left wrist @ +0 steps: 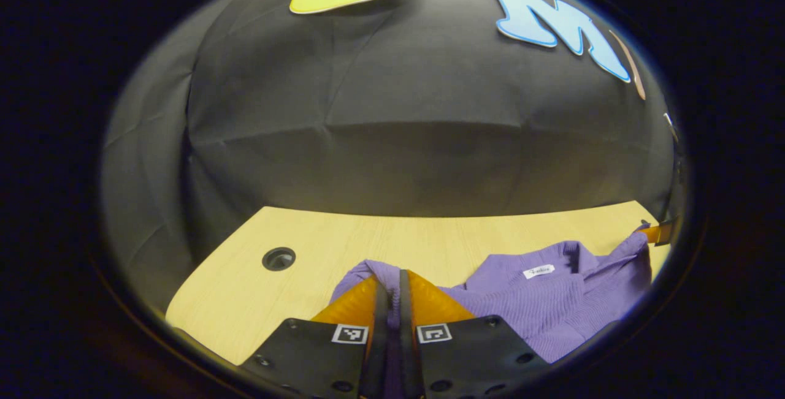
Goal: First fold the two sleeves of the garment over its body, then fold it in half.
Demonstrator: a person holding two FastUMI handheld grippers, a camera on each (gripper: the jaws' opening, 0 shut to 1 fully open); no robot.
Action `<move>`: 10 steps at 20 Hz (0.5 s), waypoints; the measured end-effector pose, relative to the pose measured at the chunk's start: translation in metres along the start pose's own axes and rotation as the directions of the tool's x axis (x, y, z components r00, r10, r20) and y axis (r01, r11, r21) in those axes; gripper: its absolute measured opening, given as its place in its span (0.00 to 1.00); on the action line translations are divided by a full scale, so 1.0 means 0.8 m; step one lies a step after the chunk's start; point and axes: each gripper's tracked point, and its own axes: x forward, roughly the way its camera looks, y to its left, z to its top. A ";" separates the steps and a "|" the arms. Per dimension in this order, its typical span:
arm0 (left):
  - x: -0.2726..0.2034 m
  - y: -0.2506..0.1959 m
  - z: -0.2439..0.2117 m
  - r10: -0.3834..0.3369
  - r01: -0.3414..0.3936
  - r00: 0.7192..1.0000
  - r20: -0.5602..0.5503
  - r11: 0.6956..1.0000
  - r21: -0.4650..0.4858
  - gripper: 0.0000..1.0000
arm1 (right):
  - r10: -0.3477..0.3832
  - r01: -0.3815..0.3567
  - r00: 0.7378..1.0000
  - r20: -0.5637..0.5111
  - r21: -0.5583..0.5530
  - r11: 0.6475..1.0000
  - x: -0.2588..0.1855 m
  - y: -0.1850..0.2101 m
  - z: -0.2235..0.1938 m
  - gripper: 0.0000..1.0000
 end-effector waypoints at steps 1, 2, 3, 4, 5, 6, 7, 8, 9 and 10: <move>-0.001 -0.002 0.001 -0.005 0.005 1.000 -0.001 1.000 -0.005 0.15 | -0.007 0.007 1.000 0.011 -0.004 1.000 -0.003 -0.001 0.004 0.11; -0.004 -0.006 0.003 -0.014 0.014 1.000 -0.001 1.000 -0.012 0.22 | -0.012 0.013 1.000 0.024 -0.009 1.000 -0.007 -0.002 0.009 0.15; -0.009 -0.008 0.005 -0.016 0.016 1.000 0.001 1.000 -0.013 0.22 | -0.015 0.016 0.999 0.036 -0.011 1.000 -0.008 -0.002 0.014 0.18; -0.012 -0.010 0.010 -0.019 0.019 1.000 0.007 1.000 -0.017 0.27 | -0.017 0.017 0.999 0.045 -0.010 1.000 -0.016 -0.002 0.019 0.21; -0.017 -0.012 0.016 -0.025 0.025 1.000 0.012 0.999 -0.024 0.32 | -0.014 0.015 0.999 0.053 -0.010 1.000 -0.021 -0.001 0.023 0.24; -0.023 -0.015 0.020 -0.030 0.030 0.999 0.017 0.999 -0.030 0.41 | -0.014 0.014 0.998 0.058 -0.011 1.000 -0.026 -0.002 0.026 0.30; -0.030 -0.016 0.027 -0.030 0.031 0.999 0.022 0.999 -0.033 0.51 | -0.014 0.015 0.998 0.062 -0.012 1.000 -0.031 -0.002 0.030 0.30; -0.037 -0.018 0.031 -0.034 0.035 0.999 0.027 0.999 -0.038 0.58 | -0.012 0.013 0.998 0.066 -0.014 1.000 -0.038 -0.004 0.032 0.30; -0.045 -0.019 0.039 -0.035 0.036 0.999 0.037 0.998 -0.043 0.63 | 0.006 -0.005 0.997 0.074 -0.011 1.000 -0.048 -0.001 0.038 0.31; -0.056 -0.023 0.047 -0.041 0.044 0.998 0.050 0.998 -0.048 0.65 | 0.010 -0.009 0.996 0.084 -0.014 1.000 -0.056 0.001 0.042 0.48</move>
